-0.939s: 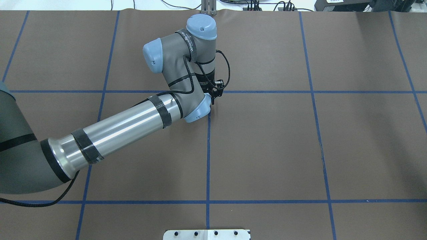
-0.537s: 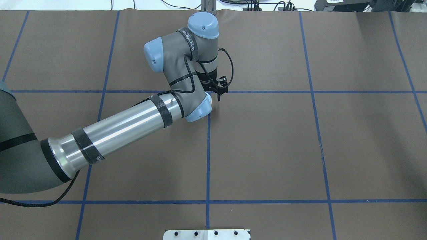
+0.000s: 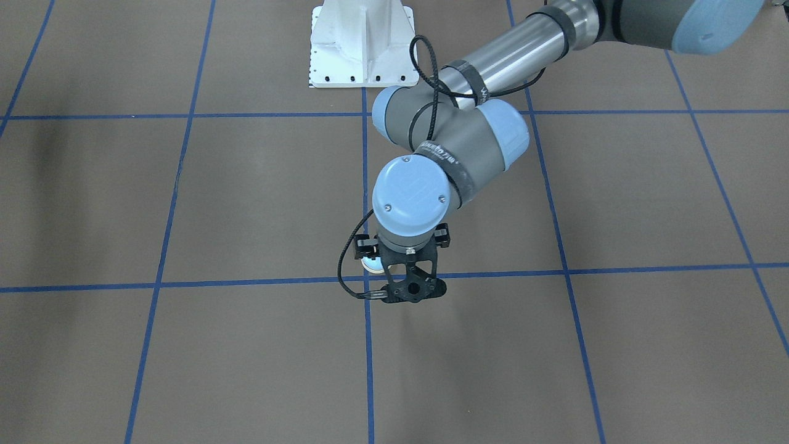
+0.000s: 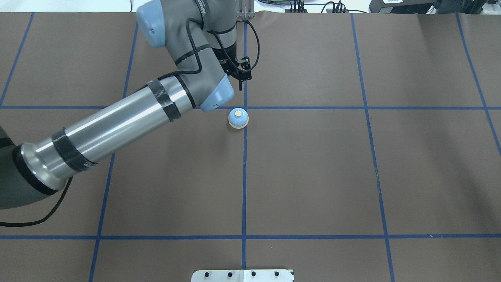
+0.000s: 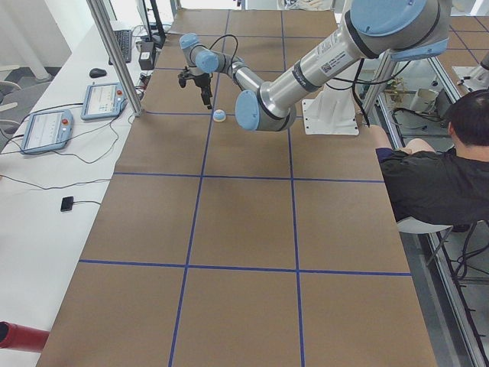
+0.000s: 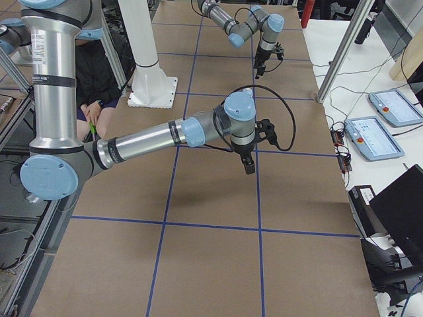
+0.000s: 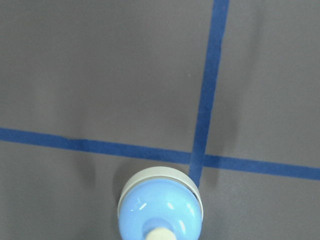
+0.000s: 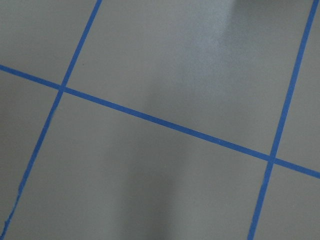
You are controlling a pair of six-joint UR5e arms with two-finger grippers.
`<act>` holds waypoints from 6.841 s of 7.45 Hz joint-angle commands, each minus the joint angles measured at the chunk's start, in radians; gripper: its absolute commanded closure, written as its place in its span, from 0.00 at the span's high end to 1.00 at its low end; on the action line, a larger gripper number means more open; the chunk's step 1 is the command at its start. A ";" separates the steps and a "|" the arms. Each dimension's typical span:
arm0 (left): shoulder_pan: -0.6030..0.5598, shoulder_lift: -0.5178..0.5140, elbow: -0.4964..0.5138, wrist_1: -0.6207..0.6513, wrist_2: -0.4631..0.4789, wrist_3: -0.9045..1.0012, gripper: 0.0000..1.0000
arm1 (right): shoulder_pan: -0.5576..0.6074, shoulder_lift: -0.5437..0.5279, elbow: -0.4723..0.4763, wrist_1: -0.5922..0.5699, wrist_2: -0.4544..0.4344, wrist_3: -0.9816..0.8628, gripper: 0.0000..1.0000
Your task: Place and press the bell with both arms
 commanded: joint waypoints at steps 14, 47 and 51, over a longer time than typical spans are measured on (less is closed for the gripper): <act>-0.849 1.251 -0.627 -0.153 -0.012 1.308 1.00 | -0.739 1.017 -0.625 -0.062 -0.461 0.855 0.48; -0.784 1.292 -0.748 -0.163 -0.125 0.949 1.00 | -0.255 0.436 -0.144 -0.172 -0.155 0.285 0.99; -0.770 1.262 -0.775 -0.163 -0.114 0.950 1.00 | 0.028 0.035 -0.048 -0.177 -0.095 -0.205 0.99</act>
